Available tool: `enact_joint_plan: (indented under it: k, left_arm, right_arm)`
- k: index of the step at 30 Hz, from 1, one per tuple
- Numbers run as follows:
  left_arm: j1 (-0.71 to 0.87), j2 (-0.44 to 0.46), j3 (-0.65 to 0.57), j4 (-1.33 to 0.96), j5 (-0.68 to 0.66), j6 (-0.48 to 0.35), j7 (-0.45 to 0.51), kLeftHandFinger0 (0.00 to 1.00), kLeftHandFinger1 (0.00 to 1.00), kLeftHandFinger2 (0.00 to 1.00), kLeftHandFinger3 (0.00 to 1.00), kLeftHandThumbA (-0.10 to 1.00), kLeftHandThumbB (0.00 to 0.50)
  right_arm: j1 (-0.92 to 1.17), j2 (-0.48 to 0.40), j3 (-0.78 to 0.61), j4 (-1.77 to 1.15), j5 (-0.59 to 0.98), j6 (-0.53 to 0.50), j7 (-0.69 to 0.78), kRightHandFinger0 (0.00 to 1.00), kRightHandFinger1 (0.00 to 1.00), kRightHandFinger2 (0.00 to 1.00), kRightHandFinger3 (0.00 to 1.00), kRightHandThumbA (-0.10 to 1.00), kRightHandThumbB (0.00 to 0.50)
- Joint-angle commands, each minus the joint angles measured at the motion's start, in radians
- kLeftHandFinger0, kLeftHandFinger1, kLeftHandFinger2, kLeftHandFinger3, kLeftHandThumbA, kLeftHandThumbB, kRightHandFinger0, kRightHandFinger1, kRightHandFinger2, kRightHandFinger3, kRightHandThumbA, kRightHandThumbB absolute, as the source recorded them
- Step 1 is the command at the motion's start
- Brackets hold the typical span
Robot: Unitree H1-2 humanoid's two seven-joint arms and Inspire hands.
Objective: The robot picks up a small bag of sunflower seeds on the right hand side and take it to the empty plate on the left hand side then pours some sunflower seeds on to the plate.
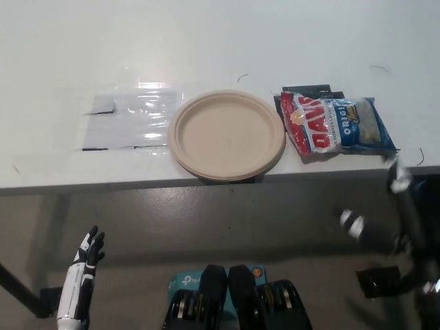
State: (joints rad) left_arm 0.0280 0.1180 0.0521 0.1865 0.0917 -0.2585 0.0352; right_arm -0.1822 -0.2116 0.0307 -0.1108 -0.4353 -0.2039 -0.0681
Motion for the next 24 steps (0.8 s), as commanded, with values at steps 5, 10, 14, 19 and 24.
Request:
enact_joint_plan:
  k: [5,10,14,19,24]
  left_arm:
    - [-0.007,0.004,0.011,-0.004,-0.007,-0.064,0.012,1.00,1.00,1.00,1.00,1.00,0.365]
    - [-0.004,0.007,0.009,0.001,0.003,-0.070,0.011,1.00,1.00,1.00,1.00,1.00,0.368]
    - [-0.002,0.006,0.009,0.001,-0.004,-0.071,0.007,1.00,1.00,1.00,1.00,1.00,0.369]
    - [-0.003,0.006,0.007,0.003,-0.002,-0.074,0.007,1.00,1.00,1.00,1.00,1.00,0.367]
    - [-0.006,0.004,0.010,-0.003,-0.014,-0.065,0.003,1.00,1.00,1.00,1.00,1.00,0.351]
  right_arm:
    - [-0.210,-0.139,0.005,0.087,-0.129,0.156,0.067,1.00,1.00,1.00,1.00,0.82,0.406]
    - [-0.294,-0.178,0.043,0.217,-0.166,0.159,0.063,1.00,1.00,1.00,1.00,0.87,0.427]
    - [-0.356,-0.200,0.084,0.321,-0.196,0.163,0.058,1.00,1.00,1.00,1.00,0.90,0.444]
    - [-0.407,-0.215,0.127,0.409,-0.209,0.172,0.068,1.00,1.00,1.00,1.00,0.93,0.444]
    - [-0.439,-0.213,0.156,0.439,-0.203,0.186,0.100,1.00,1.00,1.00,1.00,0.97,0.482]
